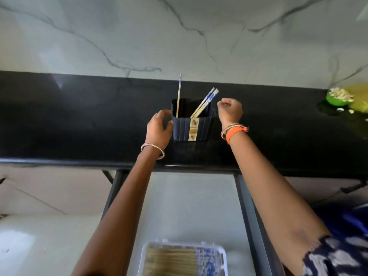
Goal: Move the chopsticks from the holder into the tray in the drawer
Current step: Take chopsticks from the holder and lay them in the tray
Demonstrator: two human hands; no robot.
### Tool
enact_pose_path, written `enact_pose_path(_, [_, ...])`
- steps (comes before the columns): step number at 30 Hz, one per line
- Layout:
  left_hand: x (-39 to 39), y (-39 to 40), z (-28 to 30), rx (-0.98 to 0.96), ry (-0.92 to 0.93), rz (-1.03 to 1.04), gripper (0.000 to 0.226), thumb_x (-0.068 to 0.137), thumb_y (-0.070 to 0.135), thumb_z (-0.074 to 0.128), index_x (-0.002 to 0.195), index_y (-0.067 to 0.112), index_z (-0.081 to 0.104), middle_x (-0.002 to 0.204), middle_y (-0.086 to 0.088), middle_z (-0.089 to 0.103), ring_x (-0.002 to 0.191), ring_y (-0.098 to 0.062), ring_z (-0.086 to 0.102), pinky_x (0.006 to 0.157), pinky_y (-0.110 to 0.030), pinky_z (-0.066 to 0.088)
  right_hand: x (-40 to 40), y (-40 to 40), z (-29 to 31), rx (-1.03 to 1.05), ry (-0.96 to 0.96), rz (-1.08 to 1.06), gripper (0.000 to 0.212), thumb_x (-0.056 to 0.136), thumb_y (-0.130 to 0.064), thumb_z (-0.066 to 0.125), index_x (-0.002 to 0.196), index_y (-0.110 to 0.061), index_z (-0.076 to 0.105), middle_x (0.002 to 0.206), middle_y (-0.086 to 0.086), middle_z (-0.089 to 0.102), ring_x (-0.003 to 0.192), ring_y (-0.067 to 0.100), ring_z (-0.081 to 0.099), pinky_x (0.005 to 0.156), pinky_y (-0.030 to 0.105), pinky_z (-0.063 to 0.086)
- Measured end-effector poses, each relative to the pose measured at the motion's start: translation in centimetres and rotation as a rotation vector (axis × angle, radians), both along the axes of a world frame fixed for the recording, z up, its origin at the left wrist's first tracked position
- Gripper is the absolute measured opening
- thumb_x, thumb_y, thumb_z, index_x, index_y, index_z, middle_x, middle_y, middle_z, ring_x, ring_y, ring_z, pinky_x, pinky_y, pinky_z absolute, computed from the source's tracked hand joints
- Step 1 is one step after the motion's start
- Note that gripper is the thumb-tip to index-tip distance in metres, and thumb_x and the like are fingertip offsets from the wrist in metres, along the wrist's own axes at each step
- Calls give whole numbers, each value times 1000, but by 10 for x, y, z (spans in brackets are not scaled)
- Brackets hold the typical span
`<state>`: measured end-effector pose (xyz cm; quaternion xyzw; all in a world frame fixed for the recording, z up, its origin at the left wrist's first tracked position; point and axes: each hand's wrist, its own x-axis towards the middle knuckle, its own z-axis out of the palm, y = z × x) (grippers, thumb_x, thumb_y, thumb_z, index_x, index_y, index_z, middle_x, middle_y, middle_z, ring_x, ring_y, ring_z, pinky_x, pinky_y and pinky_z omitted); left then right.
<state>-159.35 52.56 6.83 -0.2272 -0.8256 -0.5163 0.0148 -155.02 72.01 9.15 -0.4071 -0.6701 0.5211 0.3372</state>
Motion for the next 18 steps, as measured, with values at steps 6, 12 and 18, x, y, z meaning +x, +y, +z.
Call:
enact_pose_path(6, [-28,15,-20,-220,141,-75,37,85,7,57,121,14,54,132,-7,50,120,-21,48,95,-24,39,-57,41,-15,23,-109,119,33,87,-24,65,82,8,70,62,9,55,60,21,52,66,37,52])
enact_pose_path(12, [-33,22,-32,-242,149,-72,39,84,1,57,120,16,56,134,-5,50,118,-19,52,94,-20,38,-84,63,-27,22,-114,190,24,83,-23,70,85,0,75,55,-6,56,47,5,50,44,16,38])
enact_pose_path(18, [-31,24,-32,-253,127,-53,37,85,5,58,120,18,56,135,-5,49,115,-22,54,92,-27,47,-87,66,-19,19,-71,147,25,83,-22,70,72,0,72,53,-1,59,42,4,53,45,19,42])
